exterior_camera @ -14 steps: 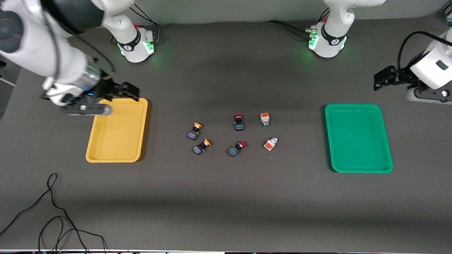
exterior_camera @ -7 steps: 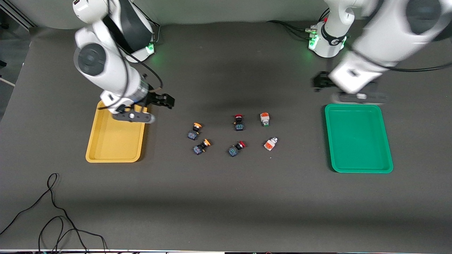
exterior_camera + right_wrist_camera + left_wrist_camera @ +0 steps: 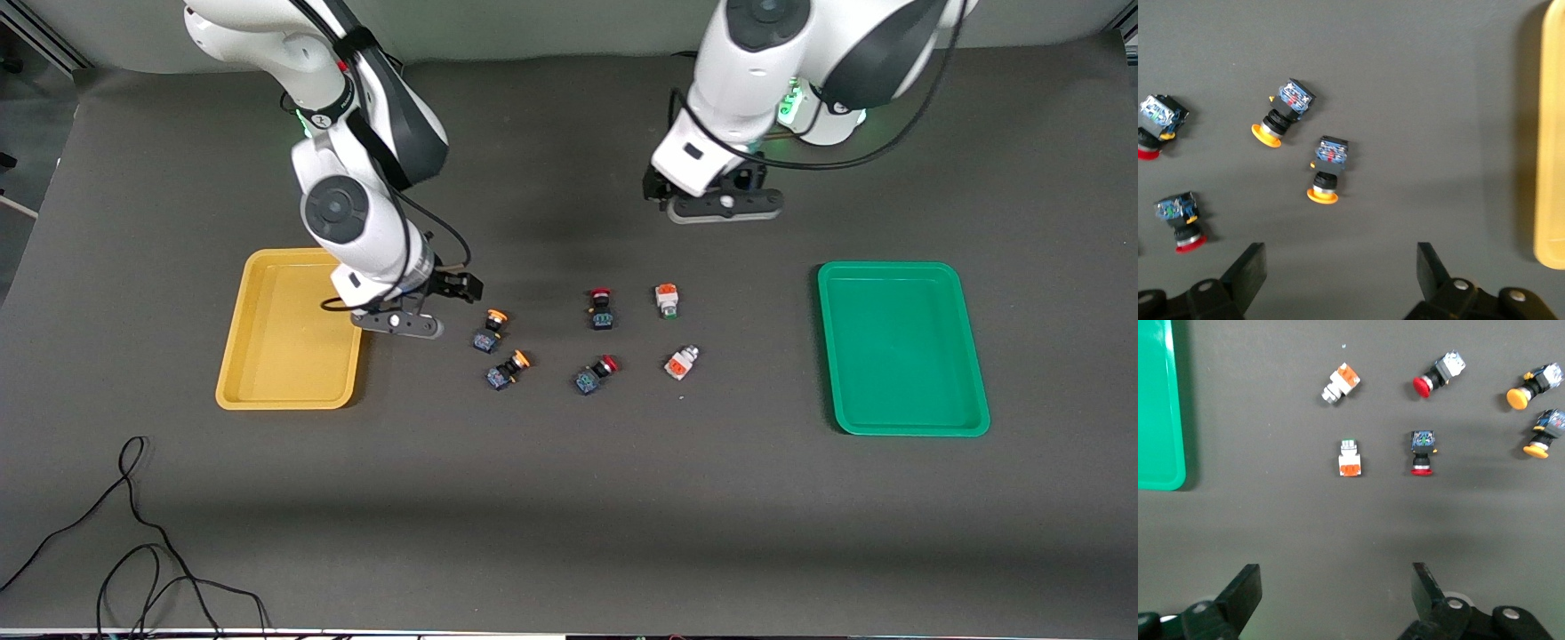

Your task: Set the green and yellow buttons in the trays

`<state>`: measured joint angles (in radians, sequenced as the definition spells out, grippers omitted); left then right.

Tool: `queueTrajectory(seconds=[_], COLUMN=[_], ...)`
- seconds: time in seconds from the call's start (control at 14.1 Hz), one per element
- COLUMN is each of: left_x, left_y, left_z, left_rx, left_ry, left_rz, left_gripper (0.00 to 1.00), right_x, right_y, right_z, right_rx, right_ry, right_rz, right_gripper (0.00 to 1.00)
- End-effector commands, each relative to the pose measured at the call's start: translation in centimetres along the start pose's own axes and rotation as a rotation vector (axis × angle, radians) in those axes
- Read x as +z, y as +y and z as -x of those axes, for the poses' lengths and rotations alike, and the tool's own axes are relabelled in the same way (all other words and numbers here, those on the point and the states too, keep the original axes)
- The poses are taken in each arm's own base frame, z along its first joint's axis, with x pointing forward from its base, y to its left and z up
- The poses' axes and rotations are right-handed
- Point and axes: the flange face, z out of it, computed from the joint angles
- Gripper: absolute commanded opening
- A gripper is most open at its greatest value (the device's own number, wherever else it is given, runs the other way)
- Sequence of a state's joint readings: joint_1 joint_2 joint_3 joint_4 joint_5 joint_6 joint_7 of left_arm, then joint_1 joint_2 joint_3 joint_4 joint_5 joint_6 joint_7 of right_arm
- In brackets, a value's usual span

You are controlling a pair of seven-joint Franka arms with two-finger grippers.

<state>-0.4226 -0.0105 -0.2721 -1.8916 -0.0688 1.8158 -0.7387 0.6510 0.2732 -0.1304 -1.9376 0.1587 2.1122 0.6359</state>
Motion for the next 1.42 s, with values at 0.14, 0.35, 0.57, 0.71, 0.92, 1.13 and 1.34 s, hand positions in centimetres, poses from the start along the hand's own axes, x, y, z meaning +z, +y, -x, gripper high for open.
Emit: queueTrajectory(seconds=[0.14,0.35,0.57,0.71,0.92,1.13,1.34], left_x=[8.7,15.6,21.4,24.7,28.2,29.8,31.0], left_y=[-1.8,-1.7,-0.7,0.0,0.2,0.3,0.7], left_z=[0.4,0.5,-0.9,-1.4,-1.9,-2.1,-2.8], left_rx=[-0.023,-0.035,-0.096,-0.076,-0.047,-0.048,-0.049], left_ry=[0.04,0.034,0.06,0.081,0.092,0.088,0.076], left_rz=[-0.006,-0.005,-0.026,-0.023,-0.001,0.011,0.012], left_gripper=[1.0,1.0,1.0,1.0,1.0,1.0,0.9], right_x=[6.8,11.0,14.0,15.7,16.9,16.6,13.6], right_y=[-1.9,-1.9,-2.4,-3.3,-3.4,-3.3,-2.6], right_z=[-1.5,-2.1,-2.1,-1.4,-1.2,-1.2,-1.8], right_rx=[0.066,0.072,0.106,0.12,0.126,0.128,0.13], right_ry=[0.029,0.037,0.045,0.057,0.059,0.058,0.047], right_rz=[-0.03,-0.011,-0.016,-0.023,-0.027,-0.028,-0.034], right_gripper=[1.0,1.0,1.0,1.0,0.82,0.0,0.0])
